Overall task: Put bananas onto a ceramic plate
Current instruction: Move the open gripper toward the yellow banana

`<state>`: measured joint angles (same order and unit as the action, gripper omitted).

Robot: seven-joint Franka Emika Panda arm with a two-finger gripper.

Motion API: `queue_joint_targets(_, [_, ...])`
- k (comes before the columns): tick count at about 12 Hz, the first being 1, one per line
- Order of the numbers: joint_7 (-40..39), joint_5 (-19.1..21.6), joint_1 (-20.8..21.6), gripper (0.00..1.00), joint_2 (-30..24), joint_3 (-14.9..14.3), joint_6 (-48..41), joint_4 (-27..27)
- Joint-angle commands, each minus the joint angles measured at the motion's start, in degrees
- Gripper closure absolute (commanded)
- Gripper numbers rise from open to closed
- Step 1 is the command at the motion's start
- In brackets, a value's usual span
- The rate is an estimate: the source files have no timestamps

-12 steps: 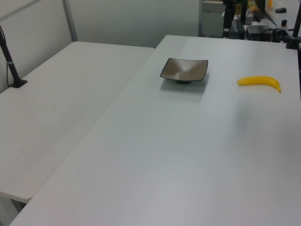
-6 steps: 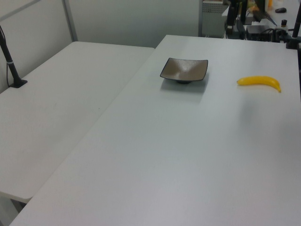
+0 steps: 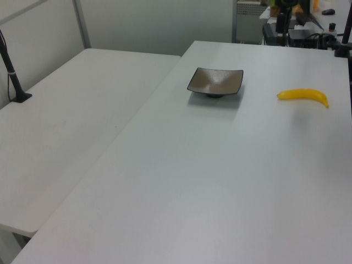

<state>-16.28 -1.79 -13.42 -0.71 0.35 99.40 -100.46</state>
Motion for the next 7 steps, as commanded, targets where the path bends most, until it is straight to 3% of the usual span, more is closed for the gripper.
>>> queue_joint_targets(1, [-8.5, -0.4, -6.0, 0.0, -0.9, 2.8, -1.6, -2.8])
queue_joint_targets(5, [-16.5, -1.2, -10.7, 0.0, 0.0, 2.8, -1.1, -4.9])
queue_joint_targets(7, [-17.0, -3.0, -11.7, 0.0, 0.2, 2.7, 1.7, -8.7])
